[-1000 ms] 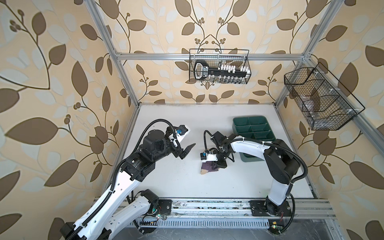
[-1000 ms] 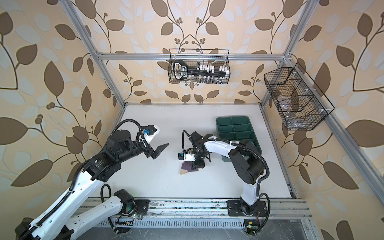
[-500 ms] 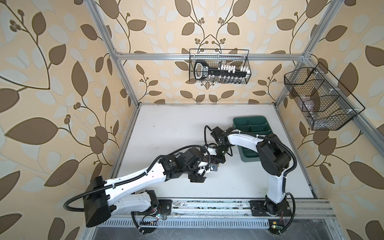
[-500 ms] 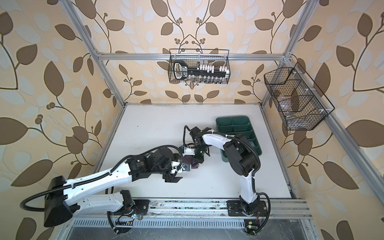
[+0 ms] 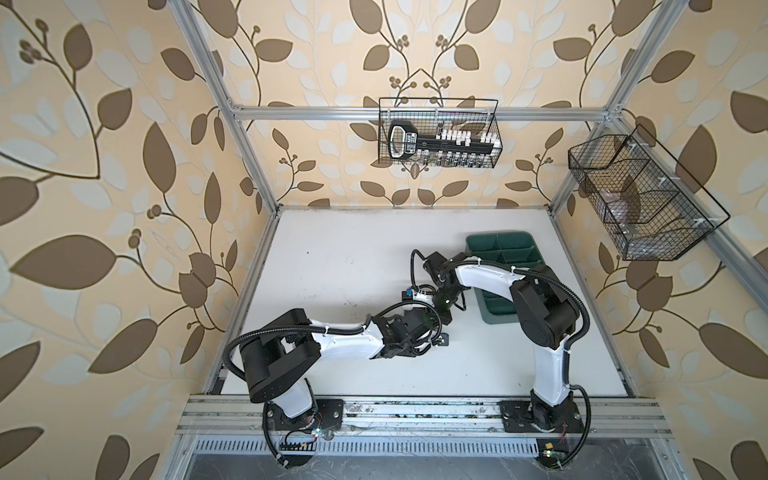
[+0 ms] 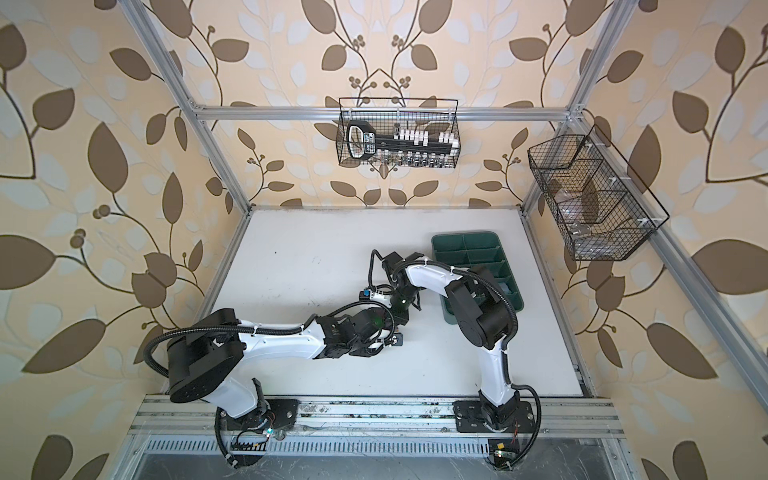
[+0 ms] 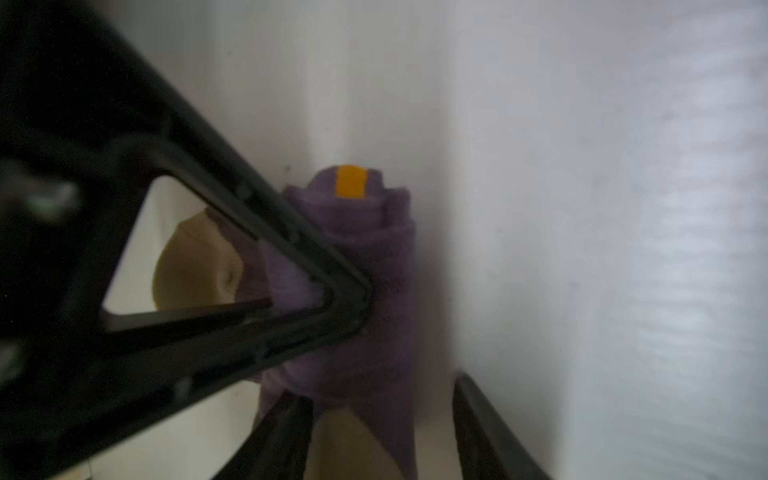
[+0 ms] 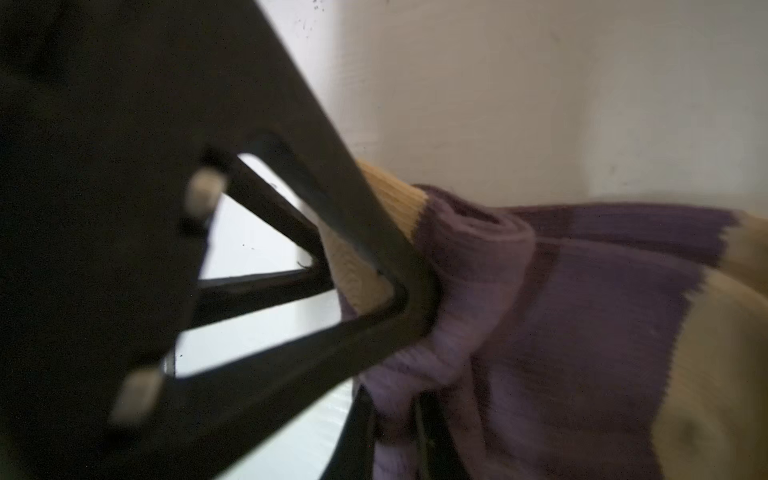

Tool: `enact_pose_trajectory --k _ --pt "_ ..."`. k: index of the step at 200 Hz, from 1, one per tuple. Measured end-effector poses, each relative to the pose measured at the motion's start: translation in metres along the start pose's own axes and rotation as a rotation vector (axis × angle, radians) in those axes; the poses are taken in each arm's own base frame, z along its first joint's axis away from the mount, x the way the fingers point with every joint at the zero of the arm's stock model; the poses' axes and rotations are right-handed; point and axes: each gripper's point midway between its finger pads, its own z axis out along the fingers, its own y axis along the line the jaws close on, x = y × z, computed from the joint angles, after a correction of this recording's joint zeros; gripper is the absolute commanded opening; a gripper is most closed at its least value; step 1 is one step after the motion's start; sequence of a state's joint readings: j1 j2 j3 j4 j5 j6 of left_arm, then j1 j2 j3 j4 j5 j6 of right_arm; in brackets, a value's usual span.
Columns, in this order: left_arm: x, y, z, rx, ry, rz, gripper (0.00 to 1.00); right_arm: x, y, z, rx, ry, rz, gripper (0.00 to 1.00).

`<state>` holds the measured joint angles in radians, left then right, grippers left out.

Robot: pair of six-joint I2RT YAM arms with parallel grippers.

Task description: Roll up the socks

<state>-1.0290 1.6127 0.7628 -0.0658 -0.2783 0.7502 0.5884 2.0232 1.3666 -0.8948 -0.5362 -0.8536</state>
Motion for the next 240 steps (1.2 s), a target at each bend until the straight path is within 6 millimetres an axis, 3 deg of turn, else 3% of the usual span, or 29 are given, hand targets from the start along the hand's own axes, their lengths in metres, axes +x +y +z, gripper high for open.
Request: enact_pose_trajectory --k 53,89,108,121,137,153,165,186,199,218,240 --pt "0.001 0.015 0.014 -0.119 0.047 -0.009 0.19 0.001 -0.008 -0.004 0.015 -0.016 0.007 0.13" --pt "-0.004 0.019 0.013 -0.056 0.085 -0.049 0.15 0.002 -0.014 -0.01 0.061 -0.045 0.018 0.26" --pt "-0.009 0.018 0.01 0.044 0.096 -0.086 0.17 0.005 -0.021 -0.024 0.139 -0.087 0.04 0.34" --pt "-0.016 0.02 0.006 0.11 0.095 -0.126 0.17 0.007 -0.028 -0.045 0.218 -0.143 0.077 0.37" --pt "-0.022 0.019 -0.003 0.19 0.091 -0.173 0.18 0.009 -0.043 -0.088 0.367 -0.255 0.134 0.39" --pt "-0.021 0.01 -0.01 0.288 0.112 -0.214 0.18 0.01 -0.063 -0.155 0.599 -0.412 0.209 0.43" --pt "-0.019 0.0 -0.011 0.366 0.139 -0.245 0.17 0.012 -0.065 -0.204 0.761 -0.524 0.247 0.44" --pt "-0.017 -0.01 -0.007 0.49 0.185 -0.323 0.17 0.014 -0.044 -0.279 1.033 -0.676 0.262 0.43" --pt "-0.018 -0.009 -0.005 0.552 0.2 -0.386 0.17 0.01 -0.019 -0.303 1.15 -0.72 0.23 0.43" --pt "-0.017 -0.005 -0.004 0.616 0.21 -0.465 0.17 0.0 0.022 -0.305 1.244 -0.734 0.141 0.44" --pt "-0.018 -0.001 -0.001 0.684 0.224 -0.539 0.17 -0.005 0.06 -0.274 1.272 -0.675 0.019 0.43"
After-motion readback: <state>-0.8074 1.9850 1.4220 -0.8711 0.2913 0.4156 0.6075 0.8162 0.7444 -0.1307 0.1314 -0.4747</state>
